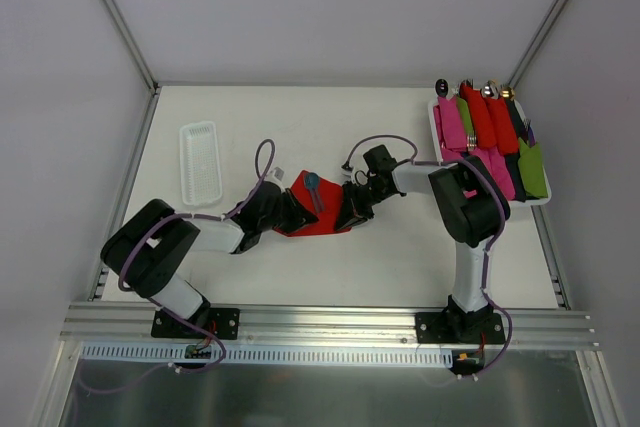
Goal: Place the utensils on the paper napkin and roll it up
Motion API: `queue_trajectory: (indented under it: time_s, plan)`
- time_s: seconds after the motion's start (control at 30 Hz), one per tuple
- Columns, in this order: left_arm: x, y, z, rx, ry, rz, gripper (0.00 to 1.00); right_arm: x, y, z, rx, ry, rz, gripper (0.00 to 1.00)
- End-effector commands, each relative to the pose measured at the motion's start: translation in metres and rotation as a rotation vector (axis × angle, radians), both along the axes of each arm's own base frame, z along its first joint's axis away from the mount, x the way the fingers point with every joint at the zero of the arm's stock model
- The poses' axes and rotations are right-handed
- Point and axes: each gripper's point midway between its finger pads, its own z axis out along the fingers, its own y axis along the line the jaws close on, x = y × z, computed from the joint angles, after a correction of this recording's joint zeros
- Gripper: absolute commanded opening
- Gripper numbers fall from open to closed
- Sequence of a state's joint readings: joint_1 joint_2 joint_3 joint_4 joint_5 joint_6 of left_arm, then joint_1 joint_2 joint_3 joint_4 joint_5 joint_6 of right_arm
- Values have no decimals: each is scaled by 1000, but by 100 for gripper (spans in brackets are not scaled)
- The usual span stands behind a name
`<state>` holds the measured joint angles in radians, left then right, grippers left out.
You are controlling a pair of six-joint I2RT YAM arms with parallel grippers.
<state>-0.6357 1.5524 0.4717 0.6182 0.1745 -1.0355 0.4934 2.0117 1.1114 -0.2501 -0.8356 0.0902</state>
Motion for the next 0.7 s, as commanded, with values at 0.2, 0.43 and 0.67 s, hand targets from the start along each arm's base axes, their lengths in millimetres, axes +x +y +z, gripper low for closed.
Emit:
queue_trajectory:
  time_s: [0.2, 0.43, 0.67]
  plan:
    - [6, -4, -1, -25, 12, 40, 0, 3, -9, -19, -82, -22, 16, 11]
    - [4, 16, -19, 37, 63, 136, 0, 1, -10, -18, -82, -21, 27, 12]
    - [-1, 17, -34, 68, 115, 133, 0, 1, -7, -7, -47, -30, 40, 15]
